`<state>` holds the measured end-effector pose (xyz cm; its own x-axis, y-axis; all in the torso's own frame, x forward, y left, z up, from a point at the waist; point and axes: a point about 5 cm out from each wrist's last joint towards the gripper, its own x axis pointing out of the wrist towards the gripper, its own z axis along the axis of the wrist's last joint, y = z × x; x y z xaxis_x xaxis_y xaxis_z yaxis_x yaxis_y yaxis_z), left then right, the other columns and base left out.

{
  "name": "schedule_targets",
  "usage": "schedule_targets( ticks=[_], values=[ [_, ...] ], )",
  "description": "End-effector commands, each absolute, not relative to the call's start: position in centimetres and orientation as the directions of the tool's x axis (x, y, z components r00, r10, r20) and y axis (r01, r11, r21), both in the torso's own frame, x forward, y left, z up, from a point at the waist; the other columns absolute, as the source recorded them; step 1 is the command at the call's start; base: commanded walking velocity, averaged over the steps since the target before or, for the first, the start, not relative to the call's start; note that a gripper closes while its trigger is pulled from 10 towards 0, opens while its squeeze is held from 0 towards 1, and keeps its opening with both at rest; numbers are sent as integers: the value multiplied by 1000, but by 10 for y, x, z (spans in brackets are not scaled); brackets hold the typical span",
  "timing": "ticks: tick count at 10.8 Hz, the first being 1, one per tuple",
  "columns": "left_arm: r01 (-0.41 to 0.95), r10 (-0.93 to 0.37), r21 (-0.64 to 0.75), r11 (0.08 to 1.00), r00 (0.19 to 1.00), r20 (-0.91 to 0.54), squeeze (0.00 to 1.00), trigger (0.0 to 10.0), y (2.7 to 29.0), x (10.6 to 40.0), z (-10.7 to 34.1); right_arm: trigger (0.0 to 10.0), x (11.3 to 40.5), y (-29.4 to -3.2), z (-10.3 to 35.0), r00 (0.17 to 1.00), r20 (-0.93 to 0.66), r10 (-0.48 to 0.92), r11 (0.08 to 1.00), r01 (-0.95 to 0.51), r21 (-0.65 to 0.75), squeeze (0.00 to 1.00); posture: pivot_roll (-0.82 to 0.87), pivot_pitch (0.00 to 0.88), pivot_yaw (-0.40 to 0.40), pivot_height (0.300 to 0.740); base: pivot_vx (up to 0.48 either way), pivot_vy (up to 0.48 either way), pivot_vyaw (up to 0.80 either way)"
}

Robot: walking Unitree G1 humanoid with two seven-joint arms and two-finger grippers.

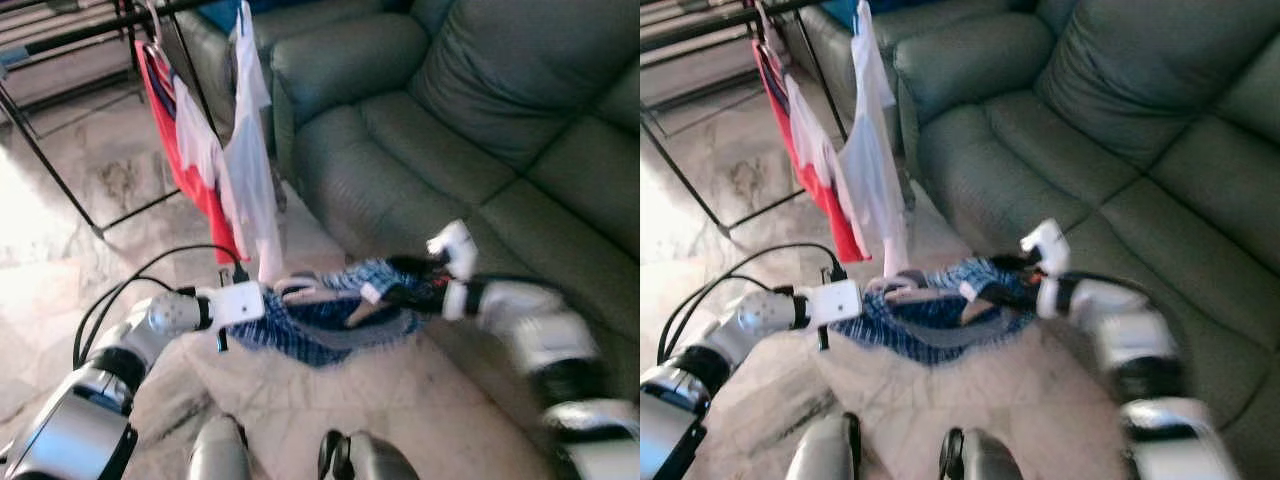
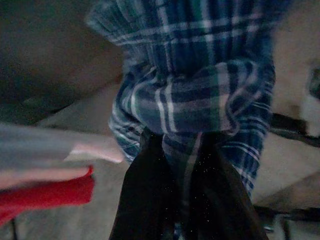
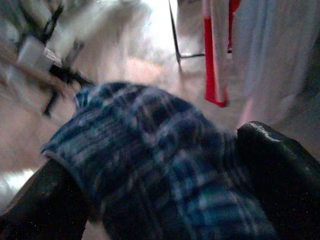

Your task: Hang hanger

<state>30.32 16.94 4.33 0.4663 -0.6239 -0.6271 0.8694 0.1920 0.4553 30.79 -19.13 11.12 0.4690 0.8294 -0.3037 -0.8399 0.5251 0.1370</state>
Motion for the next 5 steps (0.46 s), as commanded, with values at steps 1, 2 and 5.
schedule_targets(
  ticks=[1,2,5],
  values=[
    [891,-661,428,149,412,-627,0,0,162,297,39,10000,312,-192,110,486,-386,784,531,-847,10,1000,38,126,-89,740,0,0,0],
    [900,-670,419,121,385,-635,0,0,158,294,37,10000,309,-198,103,402,-534,743,417,-903,-100,1000,32,126,-86,740,0,0,0],
    [881,-615,446,157,441,-654,0,0,162,297,32,10000,307,-197,155,171,-415,894,201,-979,31,1000,32,122,-93,740,0,0,0]
  ],
)
